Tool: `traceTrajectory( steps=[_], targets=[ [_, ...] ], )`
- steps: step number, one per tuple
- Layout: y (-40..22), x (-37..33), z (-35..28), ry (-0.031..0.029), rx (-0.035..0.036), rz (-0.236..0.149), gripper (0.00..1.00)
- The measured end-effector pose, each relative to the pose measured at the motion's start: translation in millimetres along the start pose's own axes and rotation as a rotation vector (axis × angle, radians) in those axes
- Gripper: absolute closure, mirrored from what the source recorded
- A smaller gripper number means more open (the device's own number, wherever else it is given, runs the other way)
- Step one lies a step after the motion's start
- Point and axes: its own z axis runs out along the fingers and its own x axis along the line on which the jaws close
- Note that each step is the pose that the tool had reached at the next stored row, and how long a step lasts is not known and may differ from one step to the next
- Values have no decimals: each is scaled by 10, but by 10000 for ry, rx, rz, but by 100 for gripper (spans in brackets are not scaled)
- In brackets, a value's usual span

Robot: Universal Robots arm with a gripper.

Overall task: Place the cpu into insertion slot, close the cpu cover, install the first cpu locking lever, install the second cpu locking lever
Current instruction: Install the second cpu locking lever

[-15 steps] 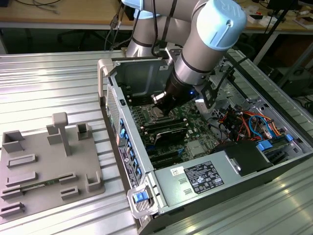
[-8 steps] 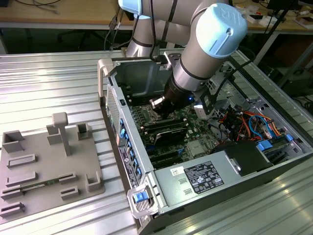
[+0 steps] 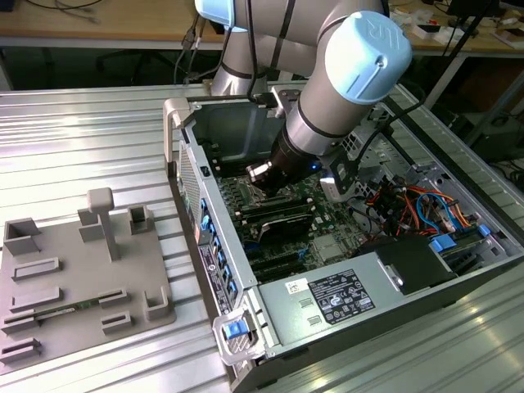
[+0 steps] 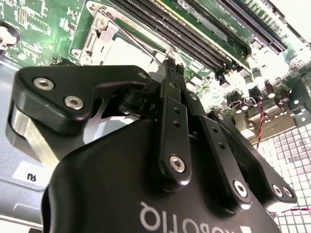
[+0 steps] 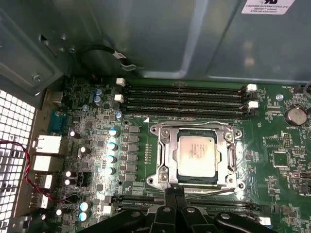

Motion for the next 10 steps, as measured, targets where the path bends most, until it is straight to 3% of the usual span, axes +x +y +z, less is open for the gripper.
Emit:
traceTrajectory(
  steps=[10],
  targets=[
    [-43,33,15,1,0,-2,89]
  ],
)
